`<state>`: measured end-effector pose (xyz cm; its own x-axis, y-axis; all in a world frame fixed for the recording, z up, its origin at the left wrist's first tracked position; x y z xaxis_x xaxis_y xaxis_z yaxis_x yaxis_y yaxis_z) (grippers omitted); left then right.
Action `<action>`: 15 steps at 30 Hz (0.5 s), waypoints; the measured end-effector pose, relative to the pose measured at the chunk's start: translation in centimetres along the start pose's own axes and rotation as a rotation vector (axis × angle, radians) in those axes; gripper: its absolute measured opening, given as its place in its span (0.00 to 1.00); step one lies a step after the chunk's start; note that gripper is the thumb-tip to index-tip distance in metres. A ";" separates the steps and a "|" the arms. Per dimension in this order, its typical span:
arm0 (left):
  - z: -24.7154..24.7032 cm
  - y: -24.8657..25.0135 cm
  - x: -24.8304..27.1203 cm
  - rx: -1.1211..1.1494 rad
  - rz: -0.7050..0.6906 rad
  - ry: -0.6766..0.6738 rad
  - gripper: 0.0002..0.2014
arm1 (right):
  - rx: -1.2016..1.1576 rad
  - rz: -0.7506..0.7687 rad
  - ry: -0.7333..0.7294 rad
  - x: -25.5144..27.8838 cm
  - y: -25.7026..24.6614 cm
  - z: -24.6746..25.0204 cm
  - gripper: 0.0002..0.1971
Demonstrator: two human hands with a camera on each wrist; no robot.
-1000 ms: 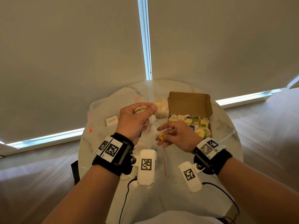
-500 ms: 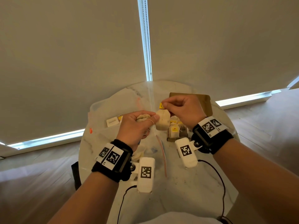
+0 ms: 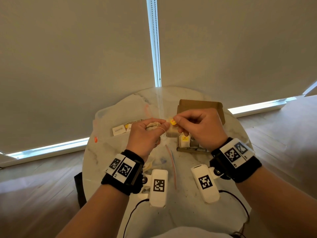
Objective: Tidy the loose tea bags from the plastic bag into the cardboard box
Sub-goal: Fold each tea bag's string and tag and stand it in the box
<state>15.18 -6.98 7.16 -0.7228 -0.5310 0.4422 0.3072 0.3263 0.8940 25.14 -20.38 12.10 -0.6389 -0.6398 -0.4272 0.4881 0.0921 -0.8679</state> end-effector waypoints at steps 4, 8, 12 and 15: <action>-0.2 0.2 0.1 -0.011 -0.020 -0.014 0.08 | -0.054 -0.149 -0.014 0.5 1.5 -0.4 0.13; -0.2 0.4 0.3 -0.049 -0.045 -0.012 0.05 | -0.076 -0.205 -0.028 0.7 2.0 -0.6 0.04; -0.5 0.5 0.6 -0.074 -0.054 -0.044 0.02 | -0.001 -0.173 -0.036 0.6 1.9 -0.5 0.04; -0.4 0.6 0.6 -0.132 -0.088 -0.021 0.04 | 0.043 -0.150 -0.042 0.6 1.6 -0.6 0.03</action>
<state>15.22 -7.43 7.98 -0.7627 -0.5364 0.3614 0.3200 0.1725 0.9316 25.19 -20.13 10.29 -0.6810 -0.6757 -0.2821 0.4151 -0.0388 -0.9090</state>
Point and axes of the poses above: each hand's wrist, its own x-axis away from the middle knuckle, its own z-axis out of the back of the hand, y = z × x, the point moved 10 cm from there along -x, towards the middle knuckle, and after that the axes turned 15 degrees about z, right-handed, at the moved point
